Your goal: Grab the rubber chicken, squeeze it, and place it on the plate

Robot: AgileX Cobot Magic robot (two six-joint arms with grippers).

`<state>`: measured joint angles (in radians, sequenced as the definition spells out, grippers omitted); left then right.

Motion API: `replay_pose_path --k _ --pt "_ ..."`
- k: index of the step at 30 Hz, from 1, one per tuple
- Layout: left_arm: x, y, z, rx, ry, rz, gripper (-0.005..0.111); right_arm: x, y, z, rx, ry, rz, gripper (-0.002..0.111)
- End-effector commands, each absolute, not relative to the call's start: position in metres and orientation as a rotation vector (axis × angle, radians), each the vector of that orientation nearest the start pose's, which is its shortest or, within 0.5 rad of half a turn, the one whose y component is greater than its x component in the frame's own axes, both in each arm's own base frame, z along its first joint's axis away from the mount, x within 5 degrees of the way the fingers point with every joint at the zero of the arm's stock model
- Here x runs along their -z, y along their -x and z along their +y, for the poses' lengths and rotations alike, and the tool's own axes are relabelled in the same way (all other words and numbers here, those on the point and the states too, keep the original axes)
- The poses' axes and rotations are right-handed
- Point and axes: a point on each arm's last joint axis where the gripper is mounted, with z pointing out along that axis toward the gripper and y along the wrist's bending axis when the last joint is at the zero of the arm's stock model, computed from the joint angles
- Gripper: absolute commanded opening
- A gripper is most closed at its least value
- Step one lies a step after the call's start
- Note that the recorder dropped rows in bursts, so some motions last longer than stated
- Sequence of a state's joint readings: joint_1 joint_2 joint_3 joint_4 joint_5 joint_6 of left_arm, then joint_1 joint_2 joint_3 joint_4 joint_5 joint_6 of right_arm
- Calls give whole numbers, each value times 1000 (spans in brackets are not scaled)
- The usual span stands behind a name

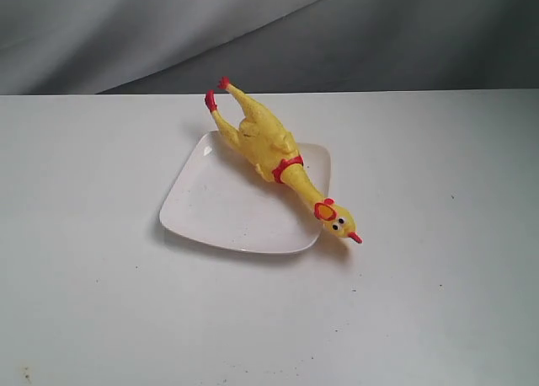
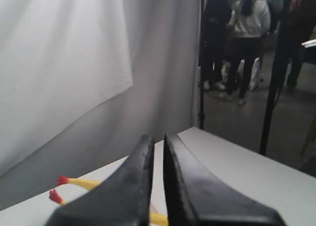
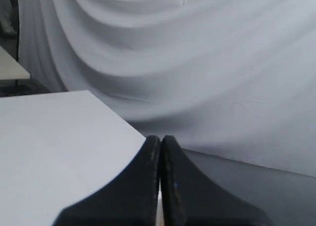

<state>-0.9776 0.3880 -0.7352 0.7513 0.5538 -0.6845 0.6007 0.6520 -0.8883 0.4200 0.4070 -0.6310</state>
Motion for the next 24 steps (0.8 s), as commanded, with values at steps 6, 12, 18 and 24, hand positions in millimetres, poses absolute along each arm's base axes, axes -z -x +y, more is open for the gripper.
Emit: replay_pose_path --k 6,12,18,24 --pt "-396 -40 -6 603 -404 1447 8 -385 -42 48 -466 716 1351 0" --pt "-396 -38 -3 609 -397 1436 8 -378 -33 43 -477 722 1346 0" --pt "-396 -38 -3 608 -398 1438 8 -378 -33 43 -476 720 1345 0" --pt "-396 -38 -3 606 -398 1437 8 -378 -33 43 -476 720 1345 0"
